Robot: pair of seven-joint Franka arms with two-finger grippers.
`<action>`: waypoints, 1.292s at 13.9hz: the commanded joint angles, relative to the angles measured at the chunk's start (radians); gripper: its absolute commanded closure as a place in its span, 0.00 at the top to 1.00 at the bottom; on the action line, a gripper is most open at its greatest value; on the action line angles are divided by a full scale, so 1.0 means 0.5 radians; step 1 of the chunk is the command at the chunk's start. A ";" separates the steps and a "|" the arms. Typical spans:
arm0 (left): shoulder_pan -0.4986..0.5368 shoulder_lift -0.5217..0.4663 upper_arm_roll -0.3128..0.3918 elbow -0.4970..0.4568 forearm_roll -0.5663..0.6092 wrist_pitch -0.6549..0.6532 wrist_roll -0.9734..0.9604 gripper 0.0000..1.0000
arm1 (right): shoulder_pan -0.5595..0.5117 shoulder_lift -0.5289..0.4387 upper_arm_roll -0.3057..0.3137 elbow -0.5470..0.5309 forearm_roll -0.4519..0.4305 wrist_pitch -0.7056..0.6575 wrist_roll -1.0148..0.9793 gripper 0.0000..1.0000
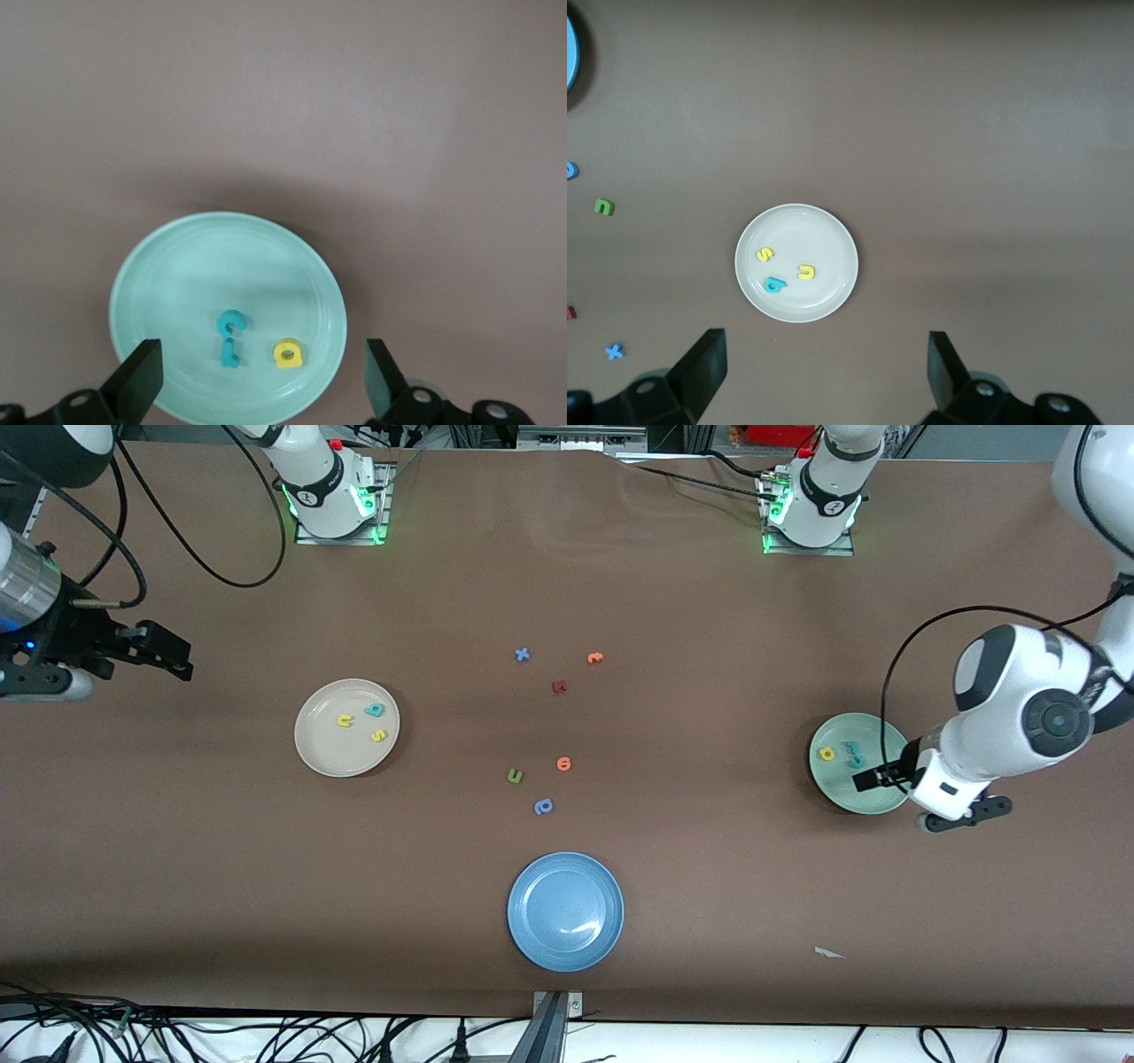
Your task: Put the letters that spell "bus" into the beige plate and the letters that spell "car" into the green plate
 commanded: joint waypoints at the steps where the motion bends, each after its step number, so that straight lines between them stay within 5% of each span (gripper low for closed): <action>1: -0.011 -0.055 -0.073 0.313 0.026 -0.367 0.138 1.00 | -0.090 -0.254 0.095 -0.361 -0.014 0.203 -0.001 1.00; 6: -0.017 -0.055 -0.132 0.614 0.023 -0.724 0.362 1.00 | -0.164 -0.162 0.151 -0.233 -0.017 0.157 -0.028 1.00; 9: -0.008 -0.058 -0.150 0.642 0.023 -0.743 0.365 1.00 | -0.296 -0.107 0.301 -0.150 -0.014 0.108 -0.022 1.00; 18: -0.063 -0.052 -0.080 0.961 -0.180 -0.912 0.604 1.00 | -0.290 -0.100 0.289 -0.150 -0.011 0.089 -0.022 1.00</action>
